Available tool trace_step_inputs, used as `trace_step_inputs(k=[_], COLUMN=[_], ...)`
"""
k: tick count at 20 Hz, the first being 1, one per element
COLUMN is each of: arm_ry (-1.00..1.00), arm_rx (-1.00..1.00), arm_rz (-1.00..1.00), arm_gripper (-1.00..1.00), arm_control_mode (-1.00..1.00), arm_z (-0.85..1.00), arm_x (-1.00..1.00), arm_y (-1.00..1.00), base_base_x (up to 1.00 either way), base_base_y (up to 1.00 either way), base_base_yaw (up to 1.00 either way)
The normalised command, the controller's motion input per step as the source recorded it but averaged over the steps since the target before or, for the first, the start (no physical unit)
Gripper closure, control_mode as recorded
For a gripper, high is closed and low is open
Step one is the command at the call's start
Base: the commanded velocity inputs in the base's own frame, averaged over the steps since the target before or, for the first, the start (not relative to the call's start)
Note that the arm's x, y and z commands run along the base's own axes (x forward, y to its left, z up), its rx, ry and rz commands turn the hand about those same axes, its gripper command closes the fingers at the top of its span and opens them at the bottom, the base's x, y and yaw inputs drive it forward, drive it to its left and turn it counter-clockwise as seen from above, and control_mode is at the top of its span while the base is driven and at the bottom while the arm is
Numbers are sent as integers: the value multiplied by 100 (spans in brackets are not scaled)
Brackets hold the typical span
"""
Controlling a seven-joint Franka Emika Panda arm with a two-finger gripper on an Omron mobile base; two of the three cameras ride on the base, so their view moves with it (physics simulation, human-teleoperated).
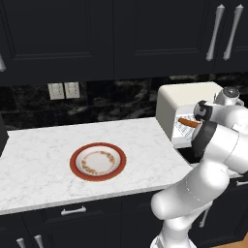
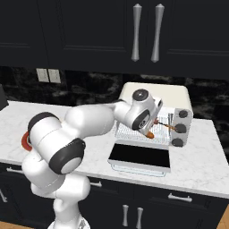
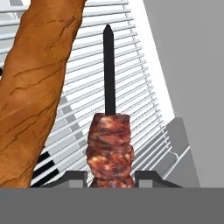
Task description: Pick up the kebab skewer and baguette bread, and place them inside the toaster oven. Close the toaster oven door and start by setting the timer.
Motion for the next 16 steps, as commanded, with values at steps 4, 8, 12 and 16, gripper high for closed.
trace_step_inputs(k=[4, 8, 12, 16], arm_ry=[14, 3, 0, 0], arm_rx=[14, 15, 10, 5], arm_rz=[-6, -7, -11, -10], arm_gripper=[100, 100, 100, 100], arm_control_mode=[-100, -100, -100, -100], arm_z=[-8, -15, -17, -17], arm_x=[-9, -4, -15, -23], arm_y=[0, 0, -1, -1], base_base_x=[0, 0, 0, 0], base_base_y=[0, 0, 0, 0], base_base_yaw=[0, 0, 0, 0])
